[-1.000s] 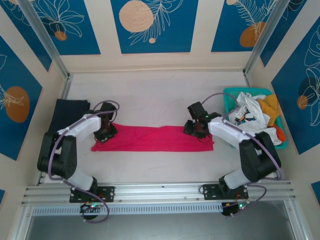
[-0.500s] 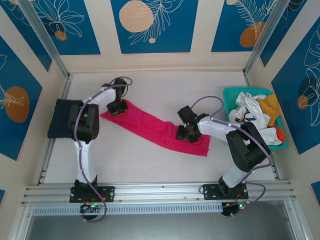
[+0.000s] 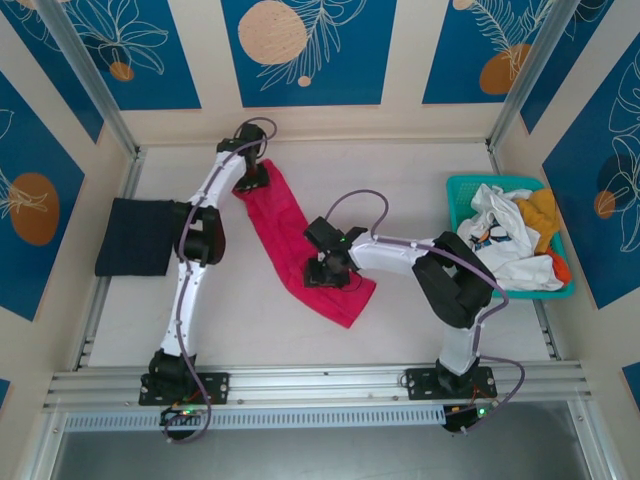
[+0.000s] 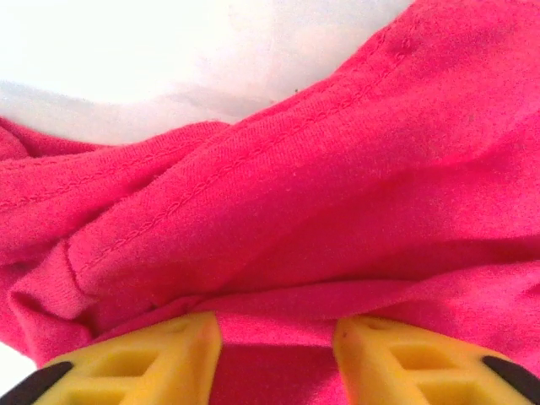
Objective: Fold and stack the t-shirts
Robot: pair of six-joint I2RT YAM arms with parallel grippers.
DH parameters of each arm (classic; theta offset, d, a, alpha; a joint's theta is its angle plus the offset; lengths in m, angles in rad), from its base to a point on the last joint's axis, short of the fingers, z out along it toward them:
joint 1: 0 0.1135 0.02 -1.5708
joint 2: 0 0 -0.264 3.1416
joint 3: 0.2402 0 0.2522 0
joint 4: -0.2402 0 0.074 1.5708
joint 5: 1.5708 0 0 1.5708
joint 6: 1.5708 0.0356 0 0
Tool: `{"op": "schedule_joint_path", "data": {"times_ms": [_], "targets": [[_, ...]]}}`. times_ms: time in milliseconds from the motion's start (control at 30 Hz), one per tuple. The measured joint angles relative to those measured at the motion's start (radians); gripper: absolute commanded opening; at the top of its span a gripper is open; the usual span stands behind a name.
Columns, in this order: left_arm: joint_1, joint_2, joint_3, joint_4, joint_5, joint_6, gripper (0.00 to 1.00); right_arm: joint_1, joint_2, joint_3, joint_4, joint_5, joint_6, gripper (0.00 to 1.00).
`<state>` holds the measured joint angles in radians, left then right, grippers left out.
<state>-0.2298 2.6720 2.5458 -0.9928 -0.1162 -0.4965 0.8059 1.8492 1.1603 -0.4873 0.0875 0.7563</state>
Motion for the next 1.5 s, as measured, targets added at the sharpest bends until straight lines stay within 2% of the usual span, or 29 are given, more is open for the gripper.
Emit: {"op": "schedule_joint_path", "data": {"times_ms": [233,367,433,533,700,867,1000,1133,1267,1500], "targets": [[0.014,-0.021,-0.001,-0.004,0.068,-0.006,0.71,-0.024,-0.051,0.018,-0.034,-0.008,-0.06,0.53],[0.019,-0.131,-0.109,-0.011,0.074,-0.012,0.83,-0.095,-0.063,0.082,-0.024,-0.006,-0.107,0.52],[0.02,-0.25,-0.245,0.02,0.071,-0.018,0.87,-0.14,-0.048,0.138,-0.02,-0.006,-0.123,0.49],[0.021,-0.515,-0.558,0.126,0.064,-0.028,0.94,-0.197,0.03,0.274,-0.004,-0.01,-0.143,0.47],[0.017,-0.964,-1.075,0.293,0.061,-0.079,0.96,-0.234,0.231,0.538,0.009,-0.022,-0.167,0.45],[-0.029,-1.233,-1.479,0.35,0.06,-0.164,0.97,-0.224,0.444,0.809,-0.003,-0.089,-0.175,0.43],[-0.081,-1.413,-1.711,0.319,0.065,-0.246,0.97,-0.206,0.625,1.053,-0.028,-0.146,-0.173,0.41],[-0.095,-1.565,-1.817,0.285,0.067,-0.31,0.97,-0.192,0.786,1.257,-0.041,-0.19,-0.151,0.4],[-0.102,-1.63,-1.836,0.272,0.082,-0.346,0.99,-0.188,0.91,1.378,-0.048,-0.22,-0.135,0.39],[-0.152,-1.618,-1.826,0.28,0.113,-0.358,1.0,-0.238,0.924,1.411,-0.076,-0.21,-0.135,0.4]]}}
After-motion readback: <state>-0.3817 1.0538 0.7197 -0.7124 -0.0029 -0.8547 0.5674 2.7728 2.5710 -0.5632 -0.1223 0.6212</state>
